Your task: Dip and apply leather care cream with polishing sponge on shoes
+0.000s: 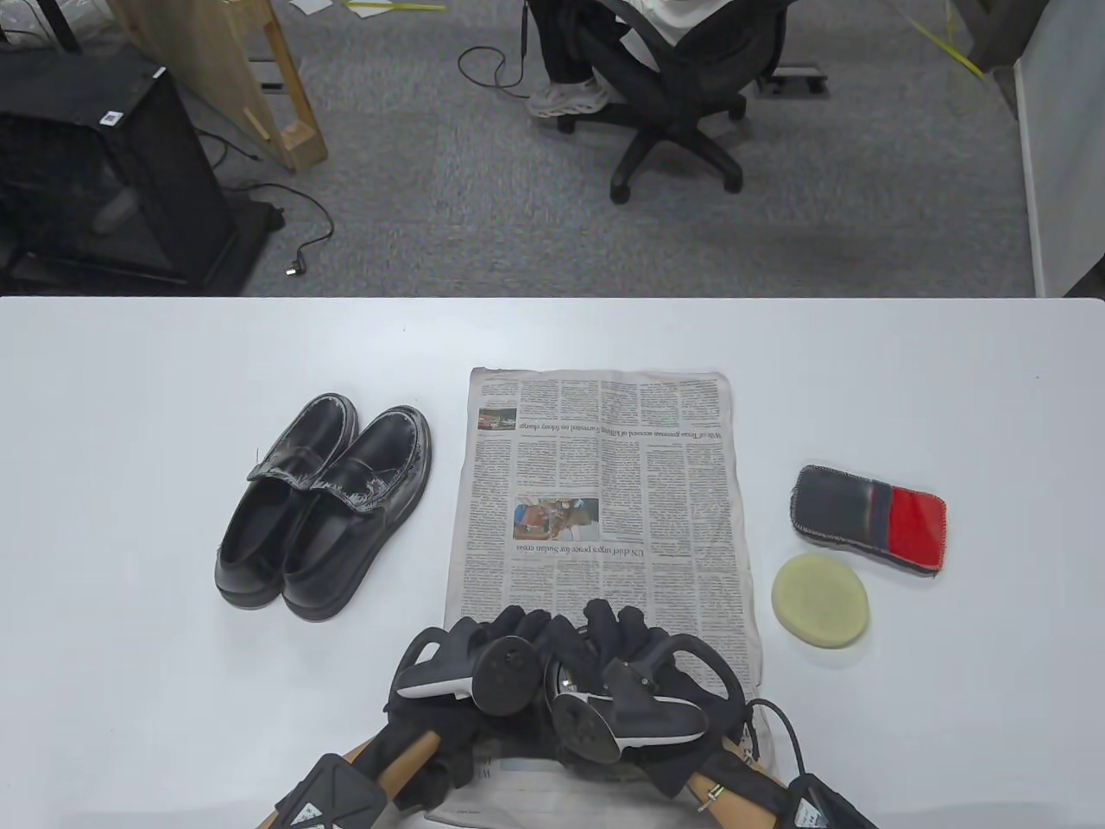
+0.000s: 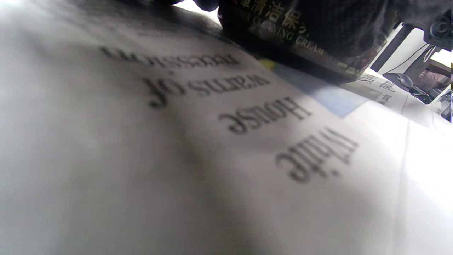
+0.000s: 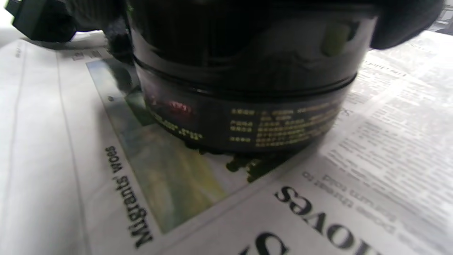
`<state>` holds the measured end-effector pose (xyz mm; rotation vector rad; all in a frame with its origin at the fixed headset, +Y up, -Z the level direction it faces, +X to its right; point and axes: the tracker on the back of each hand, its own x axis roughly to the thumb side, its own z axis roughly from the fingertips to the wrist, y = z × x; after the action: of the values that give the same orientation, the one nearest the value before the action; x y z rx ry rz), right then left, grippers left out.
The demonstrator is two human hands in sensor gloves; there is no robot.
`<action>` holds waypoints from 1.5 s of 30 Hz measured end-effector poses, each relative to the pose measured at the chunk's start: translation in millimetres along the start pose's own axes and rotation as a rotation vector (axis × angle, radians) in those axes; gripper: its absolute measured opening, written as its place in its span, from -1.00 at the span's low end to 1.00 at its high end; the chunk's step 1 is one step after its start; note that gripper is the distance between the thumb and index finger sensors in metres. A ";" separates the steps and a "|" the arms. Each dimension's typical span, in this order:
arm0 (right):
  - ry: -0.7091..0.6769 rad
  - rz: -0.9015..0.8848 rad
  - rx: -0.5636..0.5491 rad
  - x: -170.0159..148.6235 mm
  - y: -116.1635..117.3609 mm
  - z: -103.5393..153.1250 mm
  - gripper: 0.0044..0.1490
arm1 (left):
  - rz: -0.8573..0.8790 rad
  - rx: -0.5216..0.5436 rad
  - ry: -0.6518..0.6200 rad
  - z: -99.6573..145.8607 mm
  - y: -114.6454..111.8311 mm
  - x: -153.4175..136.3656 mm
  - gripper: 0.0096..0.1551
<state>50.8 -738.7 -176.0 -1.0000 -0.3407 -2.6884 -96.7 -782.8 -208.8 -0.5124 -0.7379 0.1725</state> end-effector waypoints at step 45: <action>-0.010 -0.224 0.016 -18.1 -17.4 12.8 0.13 | 0.004 -0.007 0.016 -1.0 -1.1 -3.1 0.29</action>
<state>66.4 -715.6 -180.8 -1.0258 -0.5034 -2.8734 -98.3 -785.1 -210.7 -0.5210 -0.7223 0.1695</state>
